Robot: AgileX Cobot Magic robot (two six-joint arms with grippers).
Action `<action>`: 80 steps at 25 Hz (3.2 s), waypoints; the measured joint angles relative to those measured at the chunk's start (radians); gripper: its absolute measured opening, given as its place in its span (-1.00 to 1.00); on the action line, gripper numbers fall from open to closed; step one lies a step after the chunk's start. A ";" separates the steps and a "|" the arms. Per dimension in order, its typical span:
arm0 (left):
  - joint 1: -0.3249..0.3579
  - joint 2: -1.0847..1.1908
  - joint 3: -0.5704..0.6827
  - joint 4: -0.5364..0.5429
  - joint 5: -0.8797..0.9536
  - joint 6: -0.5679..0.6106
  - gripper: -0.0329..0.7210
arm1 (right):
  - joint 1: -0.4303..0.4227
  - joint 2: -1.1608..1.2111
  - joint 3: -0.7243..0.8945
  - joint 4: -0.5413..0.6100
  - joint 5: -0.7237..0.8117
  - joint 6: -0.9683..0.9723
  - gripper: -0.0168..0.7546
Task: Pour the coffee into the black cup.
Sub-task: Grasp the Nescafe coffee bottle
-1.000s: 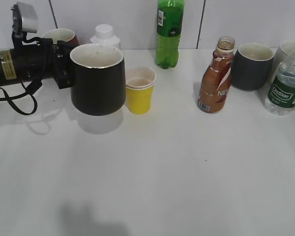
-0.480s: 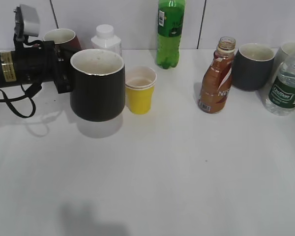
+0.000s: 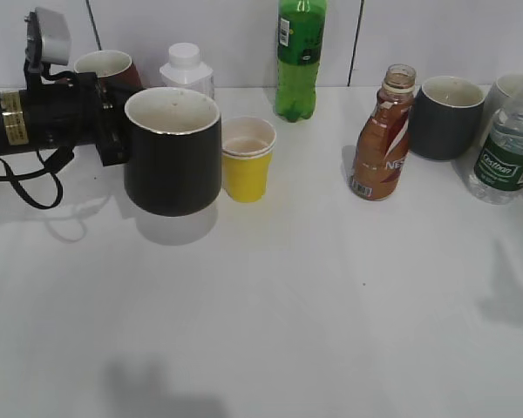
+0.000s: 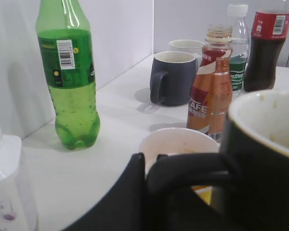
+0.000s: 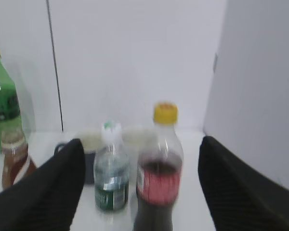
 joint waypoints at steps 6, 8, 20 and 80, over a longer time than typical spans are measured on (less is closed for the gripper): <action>0.000 0.000 0.000 0.000 0.000 0.000 -0.82 | 0.000 0.179 0.098 0.007 -0.304 -0.016 0.52; 0.000 0.000 0.000 0.000 0.000 0.000 -0.82 | 0.000 0.229 0.156 0.006 -0.394 -0.016 0.52; 0.000 0.000 0.000 0.000 0.000 0.000 -0.82 | 0.000 0.568 0.248 -0.496 -0.779 0.417 0.52; 0.000 0.000 -0.001 -0.001 0.000 -0.003 -0.82 | 0.132 1.637 -0.273 -0.483 -1.064 0.309 0.45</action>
